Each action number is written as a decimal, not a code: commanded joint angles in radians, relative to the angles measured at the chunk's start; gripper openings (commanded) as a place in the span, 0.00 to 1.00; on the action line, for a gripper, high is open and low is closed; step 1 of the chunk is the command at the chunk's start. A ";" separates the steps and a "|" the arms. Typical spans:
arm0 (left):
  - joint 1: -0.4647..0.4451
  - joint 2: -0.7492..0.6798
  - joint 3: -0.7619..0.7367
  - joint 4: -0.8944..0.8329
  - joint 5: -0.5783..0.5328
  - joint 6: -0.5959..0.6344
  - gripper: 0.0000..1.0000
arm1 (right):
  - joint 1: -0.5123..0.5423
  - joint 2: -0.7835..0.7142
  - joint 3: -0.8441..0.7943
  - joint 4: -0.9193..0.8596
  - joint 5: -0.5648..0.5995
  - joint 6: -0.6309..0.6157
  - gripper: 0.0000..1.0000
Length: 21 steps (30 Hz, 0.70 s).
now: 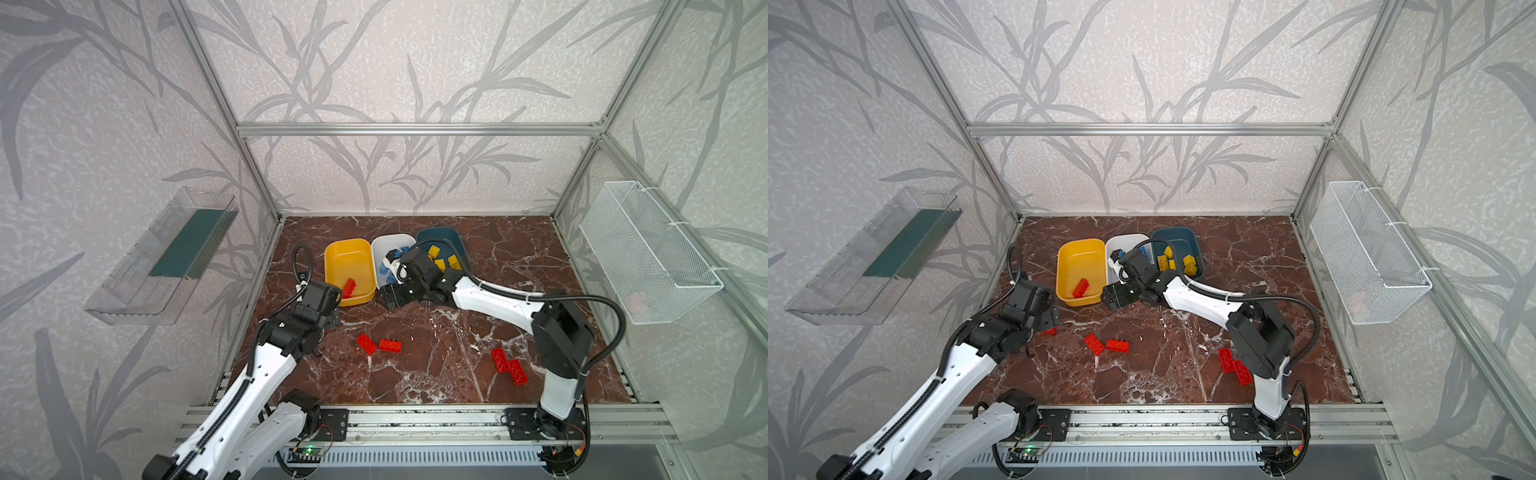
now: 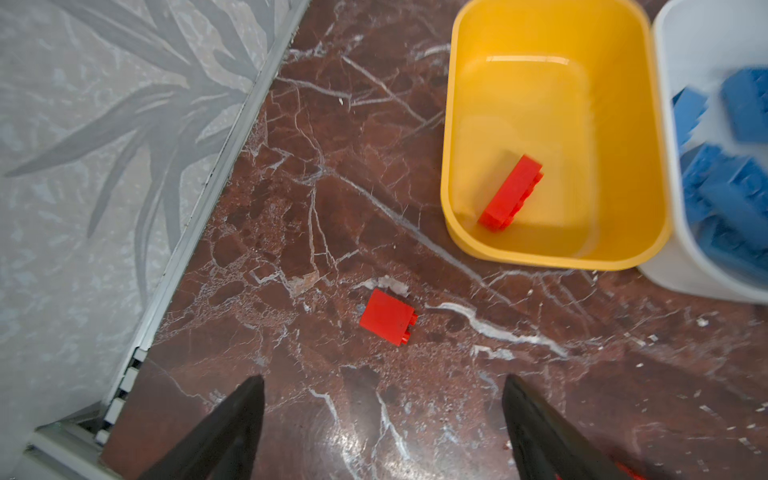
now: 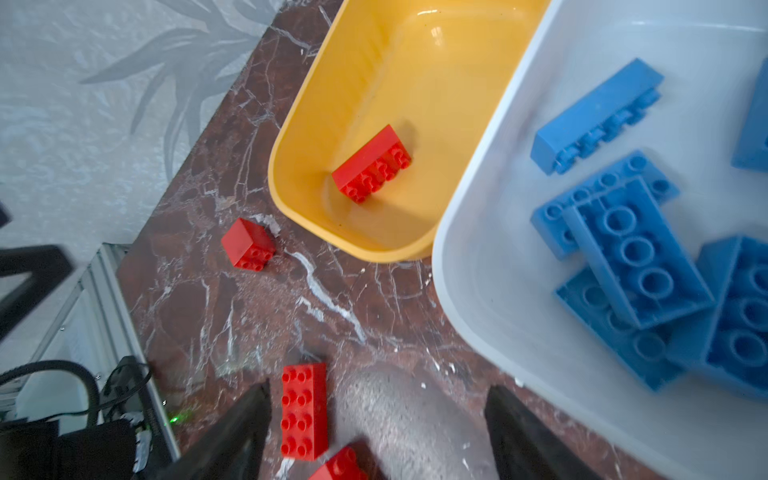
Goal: Sort the legos into containers by color
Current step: 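Lower the red brick into the yellow tub and release while left reaches out, then grasp the small red brick by the yellow tub with left gripper while right withdraws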
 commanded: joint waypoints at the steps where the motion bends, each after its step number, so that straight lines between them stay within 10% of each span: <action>1: 0.010 0.049 0.027 -0.039 0.024 0.011 0.87 | -0.016 -0.096 -0.215 0.203 0.025 0.077 0.82; 21: 0.193 0.473 0.021 0.028 0.270 0.070 0.87 | -0.105 -0.343 -0.567 0.368 -0.034 0.192 0.82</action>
